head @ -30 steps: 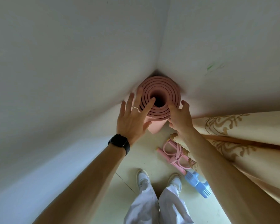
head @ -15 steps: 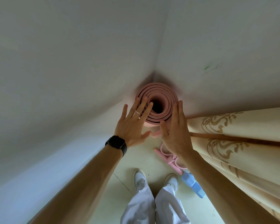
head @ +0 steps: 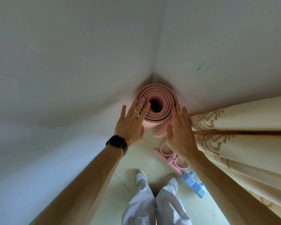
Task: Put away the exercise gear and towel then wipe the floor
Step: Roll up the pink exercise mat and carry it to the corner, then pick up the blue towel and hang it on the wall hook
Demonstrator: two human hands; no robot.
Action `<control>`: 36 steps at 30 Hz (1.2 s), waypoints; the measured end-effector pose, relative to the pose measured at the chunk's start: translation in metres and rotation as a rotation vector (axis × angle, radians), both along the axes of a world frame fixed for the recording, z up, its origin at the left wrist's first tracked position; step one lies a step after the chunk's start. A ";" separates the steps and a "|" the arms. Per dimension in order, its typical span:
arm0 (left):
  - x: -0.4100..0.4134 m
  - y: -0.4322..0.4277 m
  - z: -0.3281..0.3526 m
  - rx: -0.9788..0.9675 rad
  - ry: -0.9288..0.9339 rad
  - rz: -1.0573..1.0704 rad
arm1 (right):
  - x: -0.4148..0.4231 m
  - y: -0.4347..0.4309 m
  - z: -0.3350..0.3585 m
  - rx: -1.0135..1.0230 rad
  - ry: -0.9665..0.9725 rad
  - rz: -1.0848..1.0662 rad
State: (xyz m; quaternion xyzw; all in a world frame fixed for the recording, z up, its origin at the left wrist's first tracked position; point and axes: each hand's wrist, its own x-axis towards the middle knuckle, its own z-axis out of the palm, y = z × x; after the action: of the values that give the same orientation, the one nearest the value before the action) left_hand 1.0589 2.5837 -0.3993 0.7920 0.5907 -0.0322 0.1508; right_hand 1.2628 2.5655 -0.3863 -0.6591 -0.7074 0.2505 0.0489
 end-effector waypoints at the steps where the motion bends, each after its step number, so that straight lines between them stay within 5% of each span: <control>1: -0.001 -0.005 0.007 -0.024 0.000 0.021 | 0.001 -0.002 0.010 -0.020 0.003 0.001; 9: -0.008 -0.056 0.125 -0.286 -0.097 0.273 | 0.000 -0.046 0.153 -0.159 0.091 0.050; 19: -0.045 -0.156 0.257 -0.186 -0.194 0.478 | -0.013 -0.100 0.312 -0.073 0.119 0.203; 25: -0.064 -0.242 0.309 -0.008 -0.150 0.692 | -0.046 -0.122 0.361 0.088 0.142 0.485; 36: -0.031 -0.510 0.356 0.156 -0.009 1.386 | -0.112 -0.254 0.374 0.030 0.304 1.104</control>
State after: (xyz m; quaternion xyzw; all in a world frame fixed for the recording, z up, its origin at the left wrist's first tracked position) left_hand 1.0280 2.0733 -0.0437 0.2409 0.9600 0.1171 0.0816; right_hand 1.1504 2.3118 -0.0125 -0.1478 -0.9353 0.3207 0.0212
